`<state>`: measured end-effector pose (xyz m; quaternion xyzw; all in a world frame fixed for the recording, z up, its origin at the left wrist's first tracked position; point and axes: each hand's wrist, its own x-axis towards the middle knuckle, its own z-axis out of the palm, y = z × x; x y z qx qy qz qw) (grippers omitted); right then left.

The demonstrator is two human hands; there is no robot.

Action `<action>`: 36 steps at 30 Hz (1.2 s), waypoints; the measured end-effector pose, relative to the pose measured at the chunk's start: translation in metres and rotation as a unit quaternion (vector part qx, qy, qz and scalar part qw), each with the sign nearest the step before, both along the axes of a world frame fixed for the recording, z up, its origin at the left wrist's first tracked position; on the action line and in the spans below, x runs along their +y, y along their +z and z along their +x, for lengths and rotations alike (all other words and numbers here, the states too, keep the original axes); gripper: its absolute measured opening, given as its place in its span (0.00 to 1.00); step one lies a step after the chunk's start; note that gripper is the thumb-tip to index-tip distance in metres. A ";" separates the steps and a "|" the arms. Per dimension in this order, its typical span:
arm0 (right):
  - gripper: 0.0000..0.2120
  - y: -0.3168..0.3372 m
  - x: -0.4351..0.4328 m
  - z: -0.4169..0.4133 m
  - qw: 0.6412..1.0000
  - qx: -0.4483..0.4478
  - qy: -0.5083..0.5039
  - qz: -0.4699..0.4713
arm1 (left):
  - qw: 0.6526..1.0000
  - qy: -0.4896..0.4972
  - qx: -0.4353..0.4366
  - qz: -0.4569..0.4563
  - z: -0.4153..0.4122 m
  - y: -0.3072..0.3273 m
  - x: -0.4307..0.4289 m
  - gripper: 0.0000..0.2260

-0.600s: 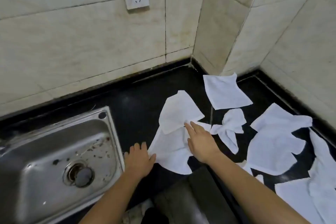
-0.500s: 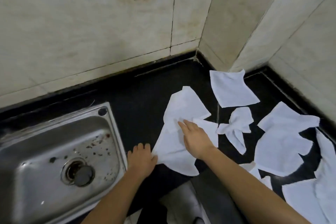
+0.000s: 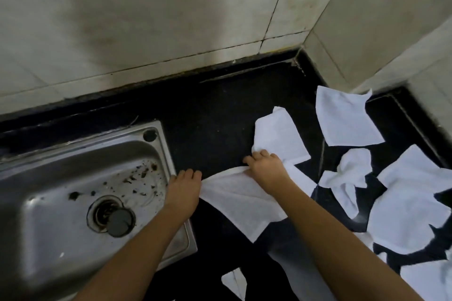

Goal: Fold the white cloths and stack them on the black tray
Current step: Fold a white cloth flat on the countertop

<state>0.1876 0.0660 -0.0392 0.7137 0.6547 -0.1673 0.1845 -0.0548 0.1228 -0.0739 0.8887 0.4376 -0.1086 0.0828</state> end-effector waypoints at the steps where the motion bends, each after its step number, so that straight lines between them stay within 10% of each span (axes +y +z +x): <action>1: 0.17 0.000 -0.001 0.007 1.000 -0.004 -0.015 -0.003 | 1.000 -0.003 0.003 -0.002 0.002 0.003 0.001 0.19; 11: 0.07 0.044 0.001 0.061 0.996 0.075 -0.047 0.019 | 0.997 0.039 -0.057 -0.019 0.054 0.051 0.007 0.11; 16: 0.18 0.095 0.029 0.090 0.961 0.227 -0.112 0.112 | 0.978 0.081 -0.177 0.076 0.063 0.096 0.046 0.14; 23: 0.06 0.131 0.047 0.084 0.884 0.330 -0.100 0.315 | 0.916 0.119 -0.292 0.247 0.050 0.161 0.063 0.08; 28: 0.04 0.100 0.032 0.062 0.898 0.332 -0.098 0.270 | 0.926 0.063 -0.260 0.267 0.013 0.120 0.030 0.08; 36: 0.08 0.011 -0.055 0.023 0.969 0.234 -0.020 0.071 | 0.994 -0.006 -0.111 0.020 -0.040 0.011 -0.078 0.12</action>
